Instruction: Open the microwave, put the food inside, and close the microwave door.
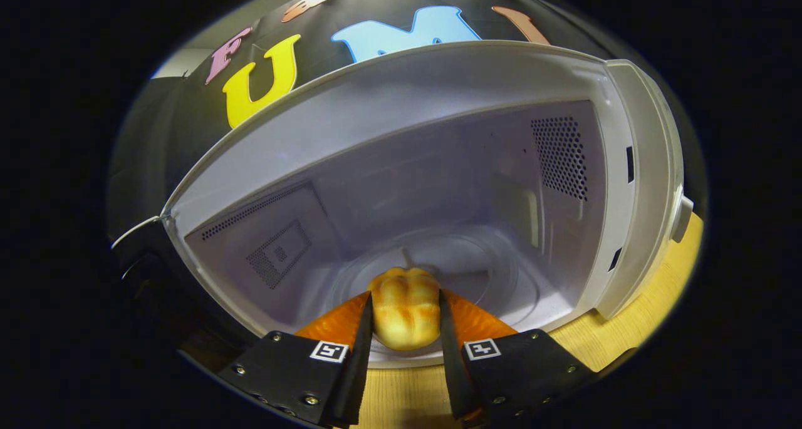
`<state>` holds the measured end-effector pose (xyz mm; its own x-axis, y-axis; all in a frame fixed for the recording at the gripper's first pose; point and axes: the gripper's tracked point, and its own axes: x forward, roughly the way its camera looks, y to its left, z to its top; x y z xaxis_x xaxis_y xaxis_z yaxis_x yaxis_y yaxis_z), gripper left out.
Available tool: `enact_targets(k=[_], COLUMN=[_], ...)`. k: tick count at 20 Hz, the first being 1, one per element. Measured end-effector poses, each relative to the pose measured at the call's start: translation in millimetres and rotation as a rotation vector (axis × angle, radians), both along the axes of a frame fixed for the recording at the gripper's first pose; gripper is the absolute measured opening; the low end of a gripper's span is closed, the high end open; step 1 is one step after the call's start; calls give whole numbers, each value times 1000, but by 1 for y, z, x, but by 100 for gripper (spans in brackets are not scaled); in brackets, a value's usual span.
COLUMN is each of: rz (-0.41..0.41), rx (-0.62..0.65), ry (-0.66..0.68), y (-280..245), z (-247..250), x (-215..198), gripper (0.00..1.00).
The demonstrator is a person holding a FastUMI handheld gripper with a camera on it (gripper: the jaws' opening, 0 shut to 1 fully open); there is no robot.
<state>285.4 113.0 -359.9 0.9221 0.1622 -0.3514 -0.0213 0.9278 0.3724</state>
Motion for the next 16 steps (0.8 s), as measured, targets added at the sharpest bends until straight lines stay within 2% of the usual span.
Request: enact_targets(k=[3, 6, 8, 9, 10, 12, 16], rz=[11, 37, 22, 9, -2, 2, 50], rx=[45, 135, 117, 79, 37, -20, 1], ry=[3, 21, 14, -4, -31, -63, -33], y=[6, 13, 12, 9, 6, 6, 17], z=[-4, -5, -5, -4, 2, 9, 9], x=[7, 8, 9, 10, 10, 7, -7], gripper=[68, 77, 84, 93, 97, 97, 97])
